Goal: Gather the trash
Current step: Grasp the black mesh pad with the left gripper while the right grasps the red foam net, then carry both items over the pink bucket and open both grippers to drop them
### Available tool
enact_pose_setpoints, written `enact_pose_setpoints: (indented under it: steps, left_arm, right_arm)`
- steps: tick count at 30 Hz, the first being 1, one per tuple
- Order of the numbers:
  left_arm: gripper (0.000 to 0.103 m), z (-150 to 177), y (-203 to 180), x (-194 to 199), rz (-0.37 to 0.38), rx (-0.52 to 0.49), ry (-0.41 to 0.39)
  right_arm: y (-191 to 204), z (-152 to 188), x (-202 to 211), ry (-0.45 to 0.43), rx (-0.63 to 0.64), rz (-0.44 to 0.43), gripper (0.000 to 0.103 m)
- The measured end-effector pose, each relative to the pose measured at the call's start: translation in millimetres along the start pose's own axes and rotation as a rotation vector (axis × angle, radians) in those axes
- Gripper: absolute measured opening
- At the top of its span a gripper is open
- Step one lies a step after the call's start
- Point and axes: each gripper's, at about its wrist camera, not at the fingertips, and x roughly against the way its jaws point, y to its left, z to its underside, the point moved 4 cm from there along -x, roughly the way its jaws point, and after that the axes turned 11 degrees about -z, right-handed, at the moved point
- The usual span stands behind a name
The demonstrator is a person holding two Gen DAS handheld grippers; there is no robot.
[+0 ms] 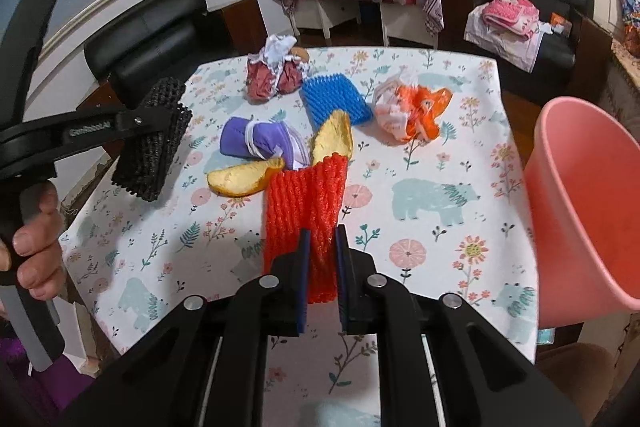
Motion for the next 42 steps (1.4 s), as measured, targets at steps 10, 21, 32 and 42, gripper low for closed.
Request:
enact_pose_setpoints:
  steps: [10, 21, 32, 42]
  left_arm:
    - [0.019, -3.4, -17.7, 17.1, -0.002, -0.036, -0.045]
    - [0.019, -11.4, -67.8, 42.1, 0.066, -0.119, -0.122]
    - [0.019, -14.5, -140.7, 71.9, 0.256, -0.212, -0.208]
    - [0.019, -9.0, -210.3, 93.0, 0.514, -0.282, -0.201]
  right_arm:
    - [-2.9, -14.5, 43.1, -0.122, 0.001, -0.013, 0.012]
    - [-44.4, -19.8, 92.1, -0.250, -0.090, 0.061, 0.012]
    - [-103.8, -3.6, 127.4, -0.313, -0.212, 0.173, 0.012]
    - [-153.6, 18.1, 149.5, -0.348, -0.325, 0.261, 0.012]
